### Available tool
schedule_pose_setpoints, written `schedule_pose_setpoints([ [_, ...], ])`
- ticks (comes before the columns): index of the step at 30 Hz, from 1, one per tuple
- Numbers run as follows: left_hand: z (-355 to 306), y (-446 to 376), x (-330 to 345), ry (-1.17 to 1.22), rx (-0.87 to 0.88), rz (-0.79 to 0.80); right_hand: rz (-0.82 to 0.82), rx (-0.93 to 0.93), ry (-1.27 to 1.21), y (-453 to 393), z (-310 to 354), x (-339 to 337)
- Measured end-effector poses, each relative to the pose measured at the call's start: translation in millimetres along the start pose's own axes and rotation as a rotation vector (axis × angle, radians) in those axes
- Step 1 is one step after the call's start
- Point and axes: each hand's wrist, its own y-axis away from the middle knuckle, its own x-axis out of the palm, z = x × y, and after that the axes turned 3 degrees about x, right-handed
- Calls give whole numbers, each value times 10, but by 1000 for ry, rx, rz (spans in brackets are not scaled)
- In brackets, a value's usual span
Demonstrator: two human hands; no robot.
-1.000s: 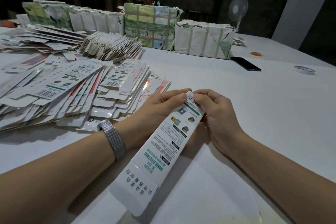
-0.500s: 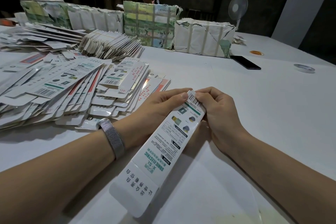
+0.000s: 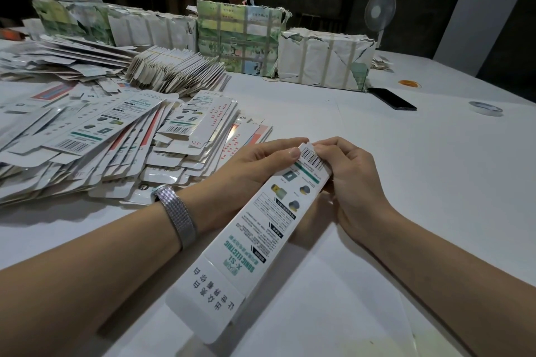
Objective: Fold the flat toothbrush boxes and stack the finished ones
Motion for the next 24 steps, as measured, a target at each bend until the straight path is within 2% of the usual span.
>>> schedule_pose_setpoints([
  [10,-2,-27,-56,-83,22,2,54,-53,49,1,7,14],
  [14,3,-45,-81,-98,47,-24,103,-20,50,5,10,21],
  [19,15,-52,-83,-50,68,-29,162,-19,72,5,-2,2],
  [24,5,-44,-34,-6,84,-73,130,-44,47,-7,-47,6],
])
